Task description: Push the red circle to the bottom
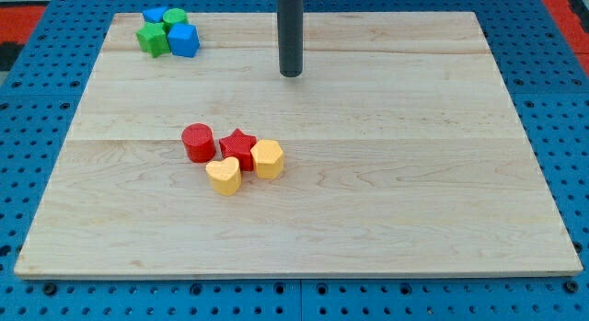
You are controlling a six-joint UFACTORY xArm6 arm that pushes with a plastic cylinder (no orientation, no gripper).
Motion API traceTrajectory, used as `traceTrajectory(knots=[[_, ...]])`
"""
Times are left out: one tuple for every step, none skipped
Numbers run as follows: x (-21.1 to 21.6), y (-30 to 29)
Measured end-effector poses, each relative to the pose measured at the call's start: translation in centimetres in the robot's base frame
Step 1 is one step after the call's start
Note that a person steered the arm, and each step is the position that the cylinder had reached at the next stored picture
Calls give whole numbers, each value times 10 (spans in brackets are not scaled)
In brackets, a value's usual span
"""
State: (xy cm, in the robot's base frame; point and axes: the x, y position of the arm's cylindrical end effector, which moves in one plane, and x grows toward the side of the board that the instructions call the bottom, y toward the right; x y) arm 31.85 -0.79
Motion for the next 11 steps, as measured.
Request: traceTrajectory(knots=[[12,1],[57,-15],[69,-44],[77,-87],[111,-117],[156,-105],[208,-110],[250,-117],[259,-115],[254,-81],[289,-57]])
